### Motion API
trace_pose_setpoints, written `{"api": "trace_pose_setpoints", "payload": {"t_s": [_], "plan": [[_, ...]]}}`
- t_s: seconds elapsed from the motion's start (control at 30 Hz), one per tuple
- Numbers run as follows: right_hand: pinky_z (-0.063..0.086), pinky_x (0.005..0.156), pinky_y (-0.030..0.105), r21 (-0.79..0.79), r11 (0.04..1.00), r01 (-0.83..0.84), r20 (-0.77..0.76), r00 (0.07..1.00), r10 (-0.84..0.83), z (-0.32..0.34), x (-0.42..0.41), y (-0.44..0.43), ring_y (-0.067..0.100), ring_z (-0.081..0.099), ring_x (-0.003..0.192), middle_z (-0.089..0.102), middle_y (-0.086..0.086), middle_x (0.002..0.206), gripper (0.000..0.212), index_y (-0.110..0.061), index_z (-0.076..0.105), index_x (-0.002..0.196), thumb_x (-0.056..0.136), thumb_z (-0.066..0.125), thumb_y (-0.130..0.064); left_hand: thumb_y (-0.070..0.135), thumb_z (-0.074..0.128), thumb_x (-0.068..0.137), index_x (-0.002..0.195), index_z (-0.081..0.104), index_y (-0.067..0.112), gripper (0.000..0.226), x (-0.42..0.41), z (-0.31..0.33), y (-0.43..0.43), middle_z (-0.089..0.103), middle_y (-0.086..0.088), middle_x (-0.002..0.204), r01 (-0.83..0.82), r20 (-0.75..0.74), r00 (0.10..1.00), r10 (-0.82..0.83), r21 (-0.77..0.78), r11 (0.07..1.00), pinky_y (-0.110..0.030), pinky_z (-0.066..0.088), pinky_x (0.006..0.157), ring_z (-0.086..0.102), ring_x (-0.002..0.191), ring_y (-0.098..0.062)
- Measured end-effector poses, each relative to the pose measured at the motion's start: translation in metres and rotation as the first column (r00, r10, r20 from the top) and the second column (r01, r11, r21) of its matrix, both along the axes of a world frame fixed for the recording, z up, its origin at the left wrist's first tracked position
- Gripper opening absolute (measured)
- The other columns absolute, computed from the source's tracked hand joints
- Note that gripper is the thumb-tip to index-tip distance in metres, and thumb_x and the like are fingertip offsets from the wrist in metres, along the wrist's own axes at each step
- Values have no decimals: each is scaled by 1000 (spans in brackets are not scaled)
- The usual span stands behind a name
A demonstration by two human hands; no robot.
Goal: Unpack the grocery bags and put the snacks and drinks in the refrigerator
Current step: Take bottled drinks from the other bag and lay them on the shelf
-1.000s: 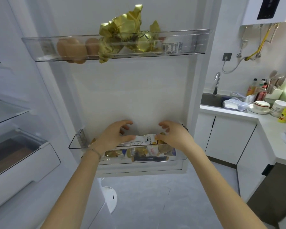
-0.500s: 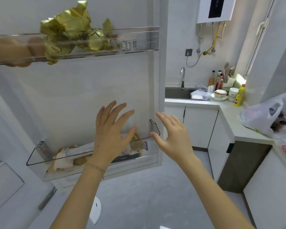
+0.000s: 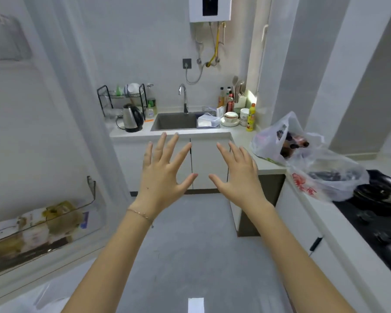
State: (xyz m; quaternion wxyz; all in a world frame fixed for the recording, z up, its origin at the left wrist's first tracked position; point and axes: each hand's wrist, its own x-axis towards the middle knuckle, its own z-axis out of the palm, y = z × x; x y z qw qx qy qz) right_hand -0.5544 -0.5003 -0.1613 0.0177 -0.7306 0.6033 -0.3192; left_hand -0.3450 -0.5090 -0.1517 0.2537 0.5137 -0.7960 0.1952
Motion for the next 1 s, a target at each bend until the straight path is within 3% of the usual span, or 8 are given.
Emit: {"api": "trace_pose_setpoints", "payload": {"t_s": [0.23,0.4,1.0], "plan": [[8,120,45,85,976,202,1,979,-203,-28,-131,-3,21,6,148,14,-3,161,76,-38,17,151,88,58,-50,69,28,88,147,36,29,73,-130,-33,-48,25,-6,158,107,-8,994,-107,138,985,-57,8,118,9,149,-31],[9,119,44,126,942,312,-10,950,-313,-42,-198,-8,20,5,148,15,-3,160,75,-36,17,152,89,56,-50,73,22,86,150,28,33,76,-210,-52,-79,18,-3,160,222,-25,975,-222,210,952,-54,-1,119,0,149,-28],[16,118,46,191,769,610,12,782,-623,-80,-357,-142,20,11,147,21,-1,158,79,-32,22,151,86,63,-48,71,26,86,146,39,30,74,-381,-98,-287,24,-7,159,506,-70,859,-506,252,825,-55,-1,117,8,148,-32]]}}
